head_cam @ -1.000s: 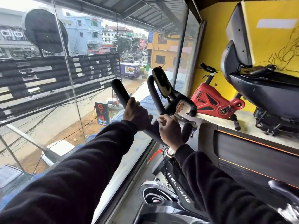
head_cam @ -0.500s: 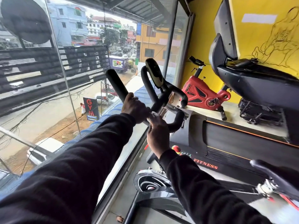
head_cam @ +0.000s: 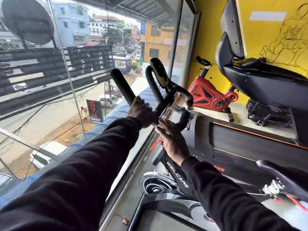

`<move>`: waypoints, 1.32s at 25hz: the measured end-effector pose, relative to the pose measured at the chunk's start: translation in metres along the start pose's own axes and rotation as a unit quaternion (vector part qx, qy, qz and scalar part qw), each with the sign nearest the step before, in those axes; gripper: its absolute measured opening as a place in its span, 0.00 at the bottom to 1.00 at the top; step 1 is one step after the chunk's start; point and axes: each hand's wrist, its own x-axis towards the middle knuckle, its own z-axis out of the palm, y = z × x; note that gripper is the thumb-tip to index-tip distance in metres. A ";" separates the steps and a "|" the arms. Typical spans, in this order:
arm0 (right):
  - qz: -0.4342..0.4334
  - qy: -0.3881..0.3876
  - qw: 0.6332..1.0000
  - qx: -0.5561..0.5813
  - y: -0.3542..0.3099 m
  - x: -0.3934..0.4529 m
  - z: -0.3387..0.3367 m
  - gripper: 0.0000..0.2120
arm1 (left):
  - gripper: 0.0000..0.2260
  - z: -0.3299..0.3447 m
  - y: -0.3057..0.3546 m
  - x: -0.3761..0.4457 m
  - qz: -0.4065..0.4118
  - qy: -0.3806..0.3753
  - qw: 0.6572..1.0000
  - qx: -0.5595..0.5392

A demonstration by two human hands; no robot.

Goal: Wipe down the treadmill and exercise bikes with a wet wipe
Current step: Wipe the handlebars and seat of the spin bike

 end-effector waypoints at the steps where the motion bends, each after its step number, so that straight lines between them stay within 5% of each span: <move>1: -0.026 0.014 1.000 0.007 0.013 -0.006 -0.006 0.18 | 0.22 0.002 0.001 0.000 0.006 -0.002 1.000 0.013; 5: 0.125 0.074 0.988 0.058 -0.007 0.016 -0.004 0.15 | 0.34 0.006 0.002 0.004 -0.021 0.004 1.000 0.001; 10: 0.066 0.036 0.996 0.042 0.013 -0.002 -0.015 0.14 | 0.25 0.006 0.009 0.002 -0.044 0.012 0.998 -0.033; 15: 0.274 0.004 0.961 0.029 0.000 0.030 -0.015 0.17 | 0.18 0.008 0.018 0.006 -0.061 0.021 0.992 -0.111; 19: 0.171 -0.022 0.983 0.070 0.010 0.008 -0.021 0.18 | 0.18 0.011 0.019 0.009 -0.060 0.018 0.992 -0.110; 23: 0.262 -0.055 0.963 0.029 0.023 0.031 -0.027 0.21 | 0.20 0.006 0.023 0.008 -0.071 0.009 0.993 -0.093; 28: 0.193 -0.047 0.977 0.082 0.023 0.007 -0.027 0.19 | 0.25 0.002 0.029 0.011 -0.085 -0.027 0.993 -0.083; 33: 0.265 -0.060 0.958 0.094 0.038 0.023 -0.024 0.16 | 0.28 -0.006 0.045 0.016 -0.125 -0.070 0.986 -0.089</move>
